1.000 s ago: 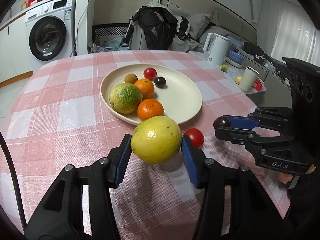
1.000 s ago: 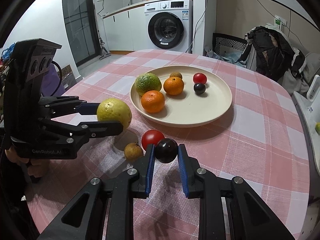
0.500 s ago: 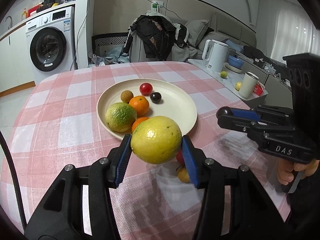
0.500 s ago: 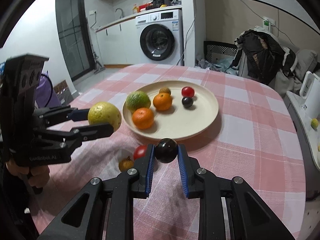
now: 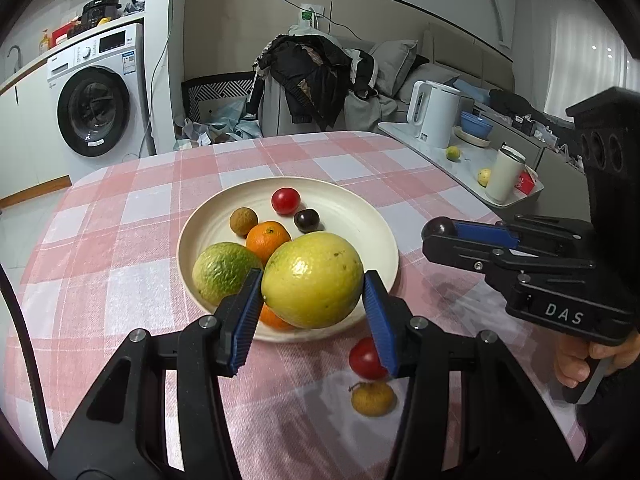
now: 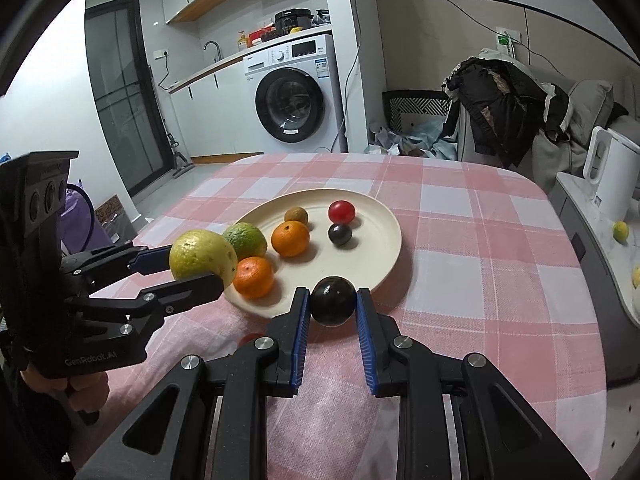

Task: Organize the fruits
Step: 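Carry the grapefruit and plum over the cream plate with both grippers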

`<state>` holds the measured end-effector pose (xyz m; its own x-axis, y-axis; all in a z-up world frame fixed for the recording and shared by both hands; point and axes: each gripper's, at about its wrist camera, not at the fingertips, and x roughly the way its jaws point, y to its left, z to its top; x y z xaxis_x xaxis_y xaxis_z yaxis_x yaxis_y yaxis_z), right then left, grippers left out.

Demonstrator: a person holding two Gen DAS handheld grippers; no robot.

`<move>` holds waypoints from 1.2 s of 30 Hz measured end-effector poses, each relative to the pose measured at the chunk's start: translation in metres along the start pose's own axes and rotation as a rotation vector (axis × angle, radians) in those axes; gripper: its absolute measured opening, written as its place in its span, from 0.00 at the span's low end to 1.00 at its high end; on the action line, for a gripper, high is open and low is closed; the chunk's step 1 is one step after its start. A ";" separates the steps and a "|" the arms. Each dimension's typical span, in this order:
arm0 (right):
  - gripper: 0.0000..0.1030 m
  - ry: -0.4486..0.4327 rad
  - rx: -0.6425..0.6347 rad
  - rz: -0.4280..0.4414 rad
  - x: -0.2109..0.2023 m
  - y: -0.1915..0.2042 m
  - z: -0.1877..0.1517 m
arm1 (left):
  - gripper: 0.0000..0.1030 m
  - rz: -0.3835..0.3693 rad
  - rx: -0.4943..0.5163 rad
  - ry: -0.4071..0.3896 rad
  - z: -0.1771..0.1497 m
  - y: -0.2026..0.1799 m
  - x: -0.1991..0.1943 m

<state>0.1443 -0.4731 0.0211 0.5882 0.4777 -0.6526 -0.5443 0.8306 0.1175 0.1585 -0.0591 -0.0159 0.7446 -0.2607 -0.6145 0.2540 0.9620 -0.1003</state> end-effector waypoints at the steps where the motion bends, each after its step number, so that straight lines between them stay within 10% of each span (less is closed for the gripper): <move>1: 0.23 0.001 0.001 0.000 0.001 0.000 0.001 | 0.46 0.004 -0.001 0.004 0.001 0.000 0.004; 36: 0.23 0.058 0.089 0.002 0.046 -0.016 0.010 | 0.46 0.034 0.040 0.031 0.005 -0.006 0.049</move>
<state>0.1857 -0.4622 -0.0034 0.5497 0.4642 -0.6945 -0.4890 0.8529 0.1830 0.1965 -0.0782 -0.0416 0.7338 -0.2244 -0.6413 0.2540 0.9660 -0.0475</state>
